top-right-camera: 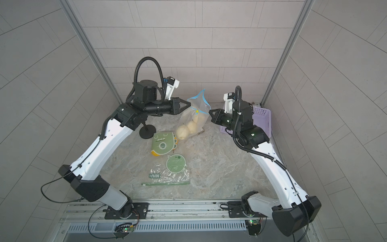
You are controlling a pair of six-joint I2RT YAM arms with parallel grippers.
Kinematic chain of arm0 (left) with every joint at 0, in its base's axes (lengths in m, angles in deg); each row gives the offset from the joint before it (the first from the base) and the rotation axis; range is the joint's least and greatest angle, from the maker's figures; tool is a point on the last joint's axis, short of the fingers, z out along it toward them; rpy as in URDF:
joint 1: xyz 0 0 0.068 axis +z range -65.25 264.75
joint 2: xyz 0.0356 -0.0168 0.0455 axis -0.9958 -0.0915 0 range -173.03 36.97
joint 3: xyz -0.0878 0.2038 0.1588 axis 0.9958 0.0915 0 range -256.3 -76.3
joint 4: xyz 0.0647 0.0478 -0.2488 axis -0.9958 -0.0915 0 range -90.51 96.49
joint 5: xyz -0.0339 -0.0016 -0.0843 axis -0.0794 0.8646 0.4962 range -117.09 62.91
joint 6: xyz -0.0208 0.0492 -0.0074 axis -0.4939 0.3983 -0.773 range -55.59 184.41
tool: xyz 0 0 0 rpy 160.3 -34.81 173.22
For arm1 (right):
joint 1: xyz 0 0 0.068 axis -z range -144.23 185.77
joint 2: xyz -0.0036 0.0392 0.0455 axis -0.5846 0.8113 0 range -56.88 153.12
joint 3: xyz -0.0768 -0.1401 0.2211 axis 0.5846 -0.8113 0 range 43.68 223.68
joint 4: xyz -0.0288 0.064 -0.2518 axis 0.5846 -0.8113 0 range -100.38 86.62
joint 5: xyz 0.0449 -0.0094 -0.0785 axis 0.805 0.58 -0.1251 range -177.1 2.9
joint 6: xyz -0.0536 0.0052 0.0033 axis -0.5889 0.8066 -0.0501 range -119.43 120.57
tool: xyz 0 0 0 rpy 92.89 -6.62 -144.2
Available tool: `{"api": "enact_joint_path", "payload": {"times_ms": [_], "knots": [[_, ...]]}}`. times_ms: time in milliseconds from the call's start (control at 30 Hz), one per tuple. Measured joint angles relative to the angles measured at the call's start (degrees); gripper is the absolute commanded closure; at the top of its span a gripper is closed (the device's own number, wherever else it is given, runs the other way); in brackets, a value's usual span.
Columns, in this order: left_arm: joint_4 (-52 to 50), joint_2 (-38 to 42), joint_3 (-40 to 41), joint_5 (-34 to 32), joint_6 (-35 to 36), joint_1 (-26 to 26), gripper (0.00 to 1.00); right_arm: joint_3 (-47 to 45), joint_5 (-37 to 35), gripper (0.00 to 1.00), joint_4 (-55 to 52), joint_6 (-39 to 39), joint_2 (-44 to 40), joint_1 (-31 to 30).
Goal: Open the zip-top bag and take out the pear
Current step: Open the zipper of the food storage bag at the center of the board.
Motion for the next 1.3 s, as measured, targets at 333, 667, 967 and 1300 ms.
{"api": "enact_joint_path", "payload": {"times_ms": [333, 667, 967, 1300], "knots": [[1.18, 2.16, 25.24, 0.28, 2.45, -6.21, 1.0, -30.53, -3.04, 1.0, -0.39, 8.17, -21.49, 0.26], [7.58, 10.54, 32.63, -7.34, 1.62, -13.88, 1.0, -37.38, -13.14, 0.59, -20.44, 9.86, -42.62, 2.01], [7.58, 11.26, 33.33, -12.76, 1.55, -16.7, 1.0, -26.51, -7.52, 0.72, -27.54, 9.44, -43.47, 2.05], [7.67, 11.17, 33.33, -13.81, 1.53, -18.8, 1.0, -20.52, 1.46, 0.9, -15.91, 12.41, -29.14, -7.5]]}}
